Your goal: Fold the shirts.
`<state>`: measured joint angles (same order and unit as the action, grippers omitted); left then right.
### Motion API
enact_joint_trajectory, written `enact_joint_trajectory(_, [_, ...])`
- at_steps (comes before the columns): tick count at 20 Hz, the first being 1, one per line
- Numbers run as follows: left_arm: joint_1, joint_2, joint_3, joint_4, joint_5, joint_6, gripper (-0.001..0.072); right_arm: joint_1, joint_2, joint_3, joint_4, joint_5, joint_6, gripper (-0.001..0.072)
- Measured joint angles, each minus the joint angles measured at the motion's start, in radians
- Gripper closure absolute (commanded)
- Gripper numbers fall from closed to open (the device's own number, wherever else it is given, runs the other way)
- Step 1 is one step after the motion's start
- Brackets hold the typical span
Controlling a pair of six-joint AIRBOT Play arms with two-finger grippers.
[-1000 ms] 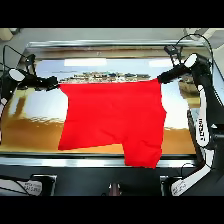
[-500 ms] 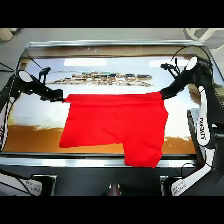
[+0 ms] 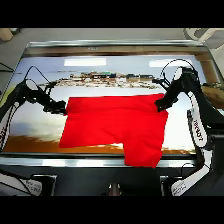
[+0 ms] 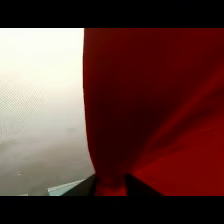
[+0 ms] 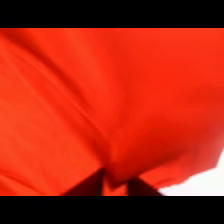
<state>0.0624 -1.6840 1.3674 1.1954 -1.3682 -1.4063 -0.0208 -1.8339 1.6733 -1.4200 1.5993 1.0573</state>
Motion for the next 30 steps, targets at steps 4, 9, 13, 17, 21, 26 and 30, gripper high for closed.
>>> enact_joint_trajectory(4, [0.023, 0.023, 0.004, 0.014, -0.048, -0.018, 0.0163, -0.003, 0.042, -0.006, -0.039, 0.040, -0.038, 0.0166])
enact_joint_trajectory(9, [0.090, 0.177, -0.135, 0.041, -0.114, -0.031, 0.0181, -0.135, 0.185, -0.140, -0.066, 0.096, -0.039, 0.0229])
enact_joint_trajectory(13, [0.113, 0.344, -0.433, 0.039, -0.050, -0.005, 0.0181, -0.204, 0.369, -0.442, -0.053, 0.009, -0.095, 0.0229])
enact_joint_trajectory(17, [0.114, 0.417, -0.615, -0.011, 0.037, 0.030, 0.0182, -0.228, 0.458, -0.626, -0.027, -0.064, -0.129, 0.0230])
enact_joint_trajectory(21, [0.089, 0.430, -0.673, -0.045, 0.093, 0.040, 0.0182, -0.235, 0.482, -0.679, -0.011, -0.085, -0.142, 0.0230])
enact_joint_trajectory(26, [0.060, 0.415, -0.700, -0.070, 0.106, 0.043, 0.0273, -0.238, 0.489, -0.695, -0.002, -0.097, -0.146, 0.0229])
enact_joint_trajectory(30, [0.042, 0.406, -0.716, -0.065, 0.137, 0.043, 0.0681, -0.238, 0.491, -0.700, 0.013, -0.096, -0.146, 0.0225])
